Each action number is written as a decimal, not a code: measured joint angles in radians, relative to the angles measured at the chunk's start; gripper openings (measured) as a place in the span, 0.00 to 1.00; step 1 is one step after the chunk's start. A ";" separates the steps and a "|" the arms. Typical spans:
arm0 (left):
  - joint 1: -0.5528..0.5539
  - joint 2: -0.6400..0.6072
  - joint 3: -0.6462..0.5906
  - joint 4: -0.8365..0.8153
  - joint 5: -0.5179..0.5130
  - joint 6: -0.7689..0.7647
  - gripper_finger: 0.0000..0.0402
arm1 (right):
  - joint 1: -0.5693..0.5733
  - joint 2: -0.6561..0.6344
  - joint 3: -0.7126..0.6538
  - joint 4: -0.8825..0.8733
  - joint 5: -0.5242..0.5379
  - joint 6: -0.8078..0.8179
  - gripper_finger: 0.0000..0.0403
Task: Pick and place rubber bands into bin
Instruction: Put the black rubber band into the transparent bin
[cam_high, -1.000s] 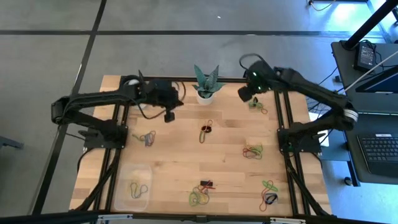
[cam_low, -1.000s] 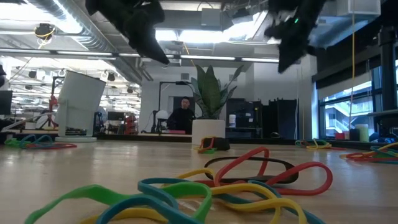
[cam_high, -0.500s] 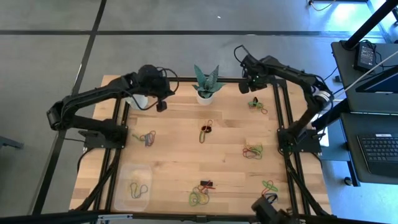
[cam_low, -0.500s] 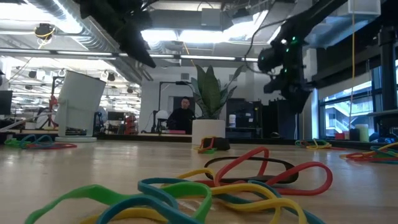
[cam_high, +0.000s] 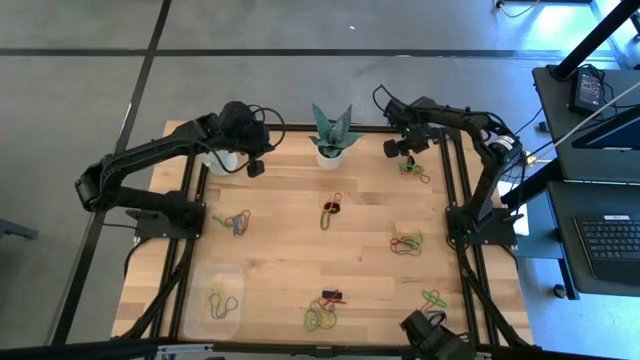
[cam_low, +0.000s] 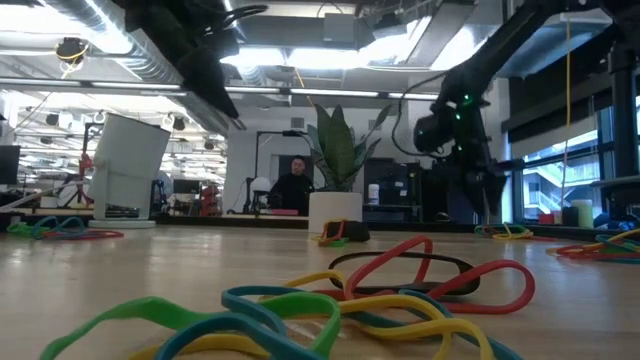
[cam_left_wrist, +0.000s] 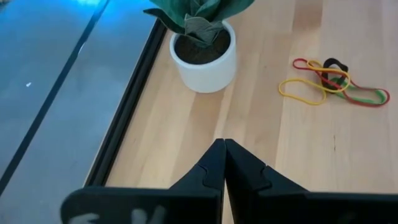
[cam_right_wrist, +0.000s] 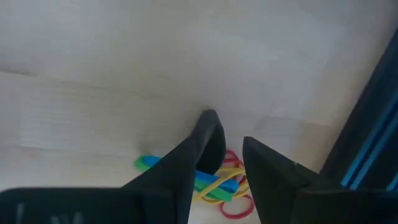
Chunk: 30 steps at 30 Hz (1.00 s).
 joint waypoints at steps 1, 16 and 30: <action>0.000 0.000 0.000 -0.001 0.000 0.000 0.01 | -0.003 0.000 -0.020 0.013 -0.002 0.001 0.33; -0.003 0.000 0.000 0.009 0.000 -0.070 0.01 | -0.004 -0.019 -0.167 0.225 -0.061 -0.039 0.15; -0.091 0.001 0.000 0.075 -0.002 -0.190 0.01 | 0.040 -0.351 -0.170 0.173 0.032 -0.115 0.02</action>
